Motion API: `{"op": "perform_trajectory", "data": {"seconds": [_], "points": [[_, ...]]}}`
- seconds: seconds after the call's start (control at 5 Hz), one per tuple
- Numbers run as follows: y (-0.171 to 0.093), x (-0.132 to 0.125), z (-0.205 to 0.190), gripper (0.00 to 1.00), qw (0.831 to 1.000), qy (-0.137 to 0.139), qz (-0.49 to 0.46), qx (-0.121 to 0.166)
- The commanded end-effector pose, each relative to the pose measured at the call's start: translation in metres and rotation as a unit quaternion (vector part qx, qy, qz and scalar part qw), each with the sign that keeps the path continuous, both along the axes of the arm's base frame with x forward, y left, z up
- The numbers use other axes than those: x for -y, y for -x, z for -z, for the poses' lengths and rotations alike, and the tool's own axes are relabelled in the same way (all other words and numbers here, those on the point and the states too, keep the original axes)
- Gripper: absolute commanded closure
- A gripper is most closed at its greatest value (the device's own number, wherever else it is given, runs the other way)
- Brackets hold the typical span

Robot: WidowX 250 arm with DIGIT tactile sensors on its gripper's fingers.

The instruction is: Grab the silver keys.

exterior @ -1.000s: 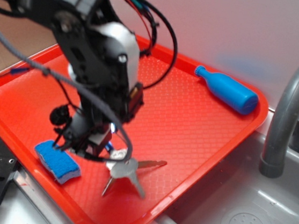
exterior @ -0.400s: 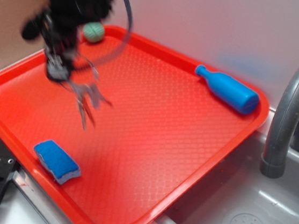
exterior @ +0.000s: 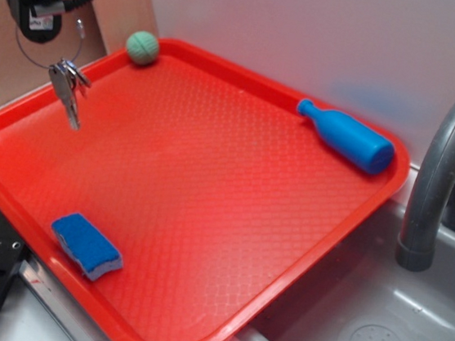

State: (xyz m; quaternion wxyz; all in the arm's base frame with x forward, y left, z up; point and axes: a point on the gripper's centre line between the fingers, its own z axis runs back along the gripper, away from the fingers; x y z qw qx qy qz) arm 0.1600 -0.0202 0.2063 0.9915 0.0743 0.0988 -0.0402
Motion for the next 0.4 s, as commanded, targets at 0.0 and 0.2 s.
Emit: {"op": "perform_trajectory", "data": {"seconds": [0.0, 0.2], "points": [[0.0112, -0.0113, -0.0083, 1.0, 0.999, -0.014, -0.033, 0.036], [0.0105, -0.0138, -0.0041, 1.0, 0.999, -0.026, -0.023, 0.029]]}}
